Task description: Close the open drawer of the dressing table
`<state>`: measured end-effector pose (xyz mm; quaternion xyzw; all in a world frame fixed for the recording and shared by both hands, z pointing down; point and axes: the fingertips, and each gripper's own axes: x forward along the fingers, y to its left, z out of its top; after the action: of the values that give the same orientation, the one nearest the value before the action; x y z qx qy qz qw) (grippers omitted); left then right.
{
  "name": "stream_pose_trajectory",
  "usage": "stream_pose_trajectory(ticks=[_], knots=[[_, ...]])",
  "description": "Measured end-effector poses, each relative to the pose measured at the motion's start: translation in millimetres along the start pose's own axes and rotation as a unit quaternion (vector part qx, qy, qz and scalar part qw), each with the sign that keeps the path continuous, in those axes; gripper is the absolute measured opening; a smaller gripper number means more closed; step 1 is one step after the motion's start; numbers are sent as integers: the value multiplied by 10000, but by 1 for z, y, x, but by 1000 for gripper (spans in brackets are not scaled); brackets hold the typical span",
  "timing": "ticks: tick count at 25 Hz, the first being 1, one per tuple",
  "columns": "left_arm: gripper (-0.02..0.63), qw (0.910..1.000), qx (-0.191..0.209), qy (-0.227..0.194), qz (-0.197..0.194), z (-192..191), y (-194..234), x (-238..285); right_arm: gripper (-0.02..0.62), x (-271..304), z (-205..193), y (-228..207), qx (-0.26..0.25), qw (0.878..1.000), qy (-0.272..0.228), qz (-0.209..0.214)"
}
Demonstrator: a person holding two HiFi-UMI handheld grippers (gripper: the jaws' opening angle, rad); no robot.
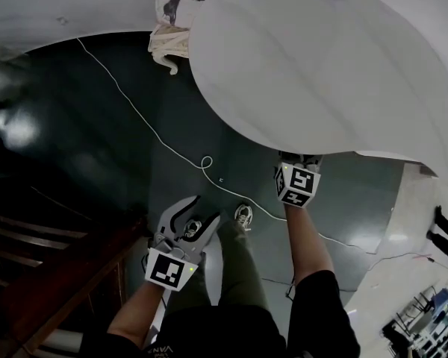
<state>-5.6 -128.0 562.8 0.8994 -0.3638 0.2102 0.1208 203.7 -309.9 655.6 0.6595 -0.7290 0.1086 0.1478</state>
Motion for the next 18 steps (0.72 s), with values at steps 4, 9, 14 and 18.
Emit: stream_pose_trajectory(ticks=[4,9,14,18], knots=[[218,10000,11,1,-14,0,-5,0,253,0,-2,0,9,10000,45,61],[218,10000,4,-23,-28,0,-8,-4,258,1,-2,3,97,9998,130,145],[218,9999,-22,-100,-22,4,-12,-12,263,-3,-3,3,158,9993,198,263],[218,9999,-35,-153,-61,7,-13,-21,263,-19,-4,1,263,9990,320,155]])
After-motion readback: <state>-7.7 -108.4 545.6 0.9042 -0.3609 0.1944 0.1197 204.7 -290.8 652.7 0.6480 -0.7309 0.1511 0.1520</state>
